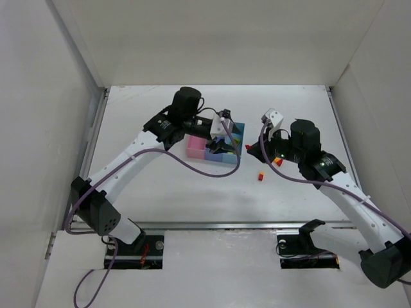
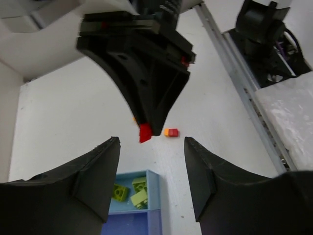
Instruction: Sort the legos into containers by color
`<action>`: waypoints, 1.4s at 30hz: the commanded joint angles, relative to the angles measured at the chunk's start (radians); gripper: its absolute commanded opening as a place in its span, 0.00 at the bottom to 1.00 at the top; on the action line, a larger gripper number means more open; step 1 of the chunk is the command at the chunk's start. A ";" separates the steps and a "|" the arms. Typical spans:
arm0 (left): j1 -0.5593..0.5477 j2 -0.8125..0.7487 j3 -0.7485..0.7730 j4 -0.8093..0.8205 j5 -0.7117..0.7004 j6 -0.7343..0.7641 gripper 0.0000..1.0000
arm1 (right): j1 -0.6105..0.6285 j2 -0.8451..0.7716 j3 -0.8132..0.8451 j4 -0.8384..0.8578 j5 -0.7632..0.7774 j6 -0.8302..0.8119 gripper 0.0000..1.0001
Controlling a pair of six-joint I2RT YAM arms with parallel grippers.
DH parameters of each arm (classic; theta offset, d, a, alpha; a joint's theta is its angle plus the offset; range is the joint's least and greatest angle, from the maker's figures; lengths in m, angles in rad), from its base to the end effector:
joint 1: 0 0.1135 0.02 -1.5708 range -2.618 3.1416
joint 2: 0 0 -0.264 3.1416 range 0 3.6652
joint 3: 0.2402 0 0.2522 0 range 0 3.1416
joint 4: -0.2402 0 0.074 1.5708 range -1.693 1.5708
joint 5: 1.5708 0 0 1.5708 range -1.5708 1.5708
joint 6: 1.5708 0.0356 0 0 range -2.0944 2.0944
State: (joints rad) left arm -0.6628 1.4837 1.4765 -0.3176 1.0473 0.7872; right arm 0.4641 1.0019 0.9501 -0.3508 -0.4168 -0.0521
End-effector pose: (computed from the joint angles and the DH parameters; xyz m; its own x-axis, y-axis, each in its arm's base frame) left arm 0.2407 -0.2270 0.4054 0.4987 0.0600 -0.8647 0.8520 -0.2174 0.4763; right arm 0.1935 0.1130 0.3414 -0.3112 -0.2090 -0.9271 -0.7596 0.6409 0.1105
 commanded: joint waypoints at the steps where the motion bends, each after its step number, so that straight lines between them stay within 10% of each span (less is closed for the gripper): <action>1: -0.047 0.015 0.041 -0.115 0.082 0.086 0.50 | 0.008 -0.038 0.003 0.061 -0.072 -0.052 0.00; 7: -0.067 0.035 0.030 -0.126 0.082 0.095 0.27 | 0.044 -0.068 0.003 0.072 -0.082 -0.100 0.00; 28: -0.037 0.044 0.050 -0.106 0.001 0.069 0.43 | 0.123 -0.059 0.003 0.013 -0.057 -0.184 0.00; 42: -0.057 0.063 0.030 -0.077 0.000 0.034 0.22 | 0.123 -0.040 0.012 0.044 -0.057 -0.184 0.00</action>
State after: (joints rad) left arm -0.7120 1.5490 1.4818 -0.4267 1.0241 0.8379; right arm 0.5774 0.9653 0.9497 -0.3511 -0.4583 -0.2188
